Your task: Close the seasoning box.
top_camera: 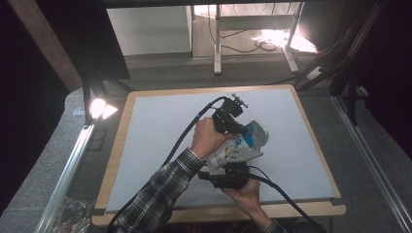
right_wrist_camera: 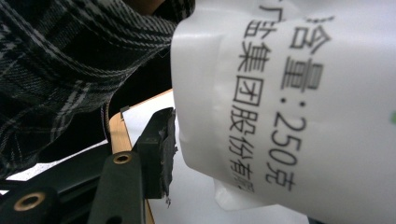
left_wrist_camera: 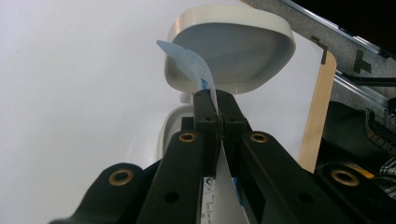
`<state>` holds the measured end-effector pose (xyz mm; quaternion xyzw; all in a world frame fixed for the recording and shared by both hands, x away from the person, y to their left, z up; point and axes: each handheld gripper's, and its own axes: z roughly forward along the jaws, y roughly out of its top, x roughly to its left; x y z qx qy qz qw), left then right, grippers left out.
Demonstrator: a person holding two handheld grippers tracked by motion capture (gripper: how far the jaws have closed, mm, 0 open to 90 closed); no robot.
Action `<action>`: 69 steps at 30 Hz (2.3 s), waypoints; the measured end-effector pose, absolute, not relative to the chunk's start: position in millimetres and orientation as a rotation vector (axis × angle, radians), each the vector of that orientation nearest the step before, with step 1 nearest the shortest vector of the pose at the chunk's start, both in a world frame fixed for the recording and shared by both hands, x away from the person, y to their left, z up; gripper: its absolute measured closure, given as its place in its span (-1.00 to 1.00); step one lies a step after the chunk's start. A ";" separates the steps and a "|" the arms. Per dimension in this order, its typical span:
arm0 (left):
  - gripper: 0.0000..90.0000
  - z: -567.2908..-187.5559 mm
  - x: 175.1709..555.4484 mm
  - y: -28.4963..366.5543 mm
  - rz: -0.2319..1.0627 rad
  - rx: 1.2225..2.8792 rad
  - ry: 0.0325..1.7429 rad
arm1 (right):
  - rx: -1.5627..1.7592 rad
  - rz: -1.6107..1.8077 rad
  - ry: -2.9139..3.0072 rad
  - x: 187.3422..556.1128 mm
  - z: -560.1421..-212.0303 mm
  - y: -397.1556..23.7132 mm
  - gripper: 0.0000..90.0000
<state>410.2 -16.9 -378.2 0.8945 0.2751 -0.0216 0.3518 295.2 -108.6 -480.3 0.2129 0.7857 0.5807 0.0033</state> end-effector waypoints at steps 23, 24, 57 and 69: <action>0.98 -378.5 403.6 -2.8 -0.011 2.245 0.678 | 0.645 1.760 2.486 296.3 -487.1 -107.6 0.06; 0.98 -378.6 403.4 -2.3 -0.010 2.241 0.677 | 0.641 1.753 2.486 296.3 -487.5 -107.5 0.05; 0.98 -375.1 383.5 14.2 0.010 2.143 0.592 | 0.636 1.602 2.497 297.1 -498.7 -107.5 -0.01; 0.98 -375.2 377.7 26.2 0.005 2.102 0.577 | 0.634 1.566 2.496 298.7 -502.3 -110.6 -0.01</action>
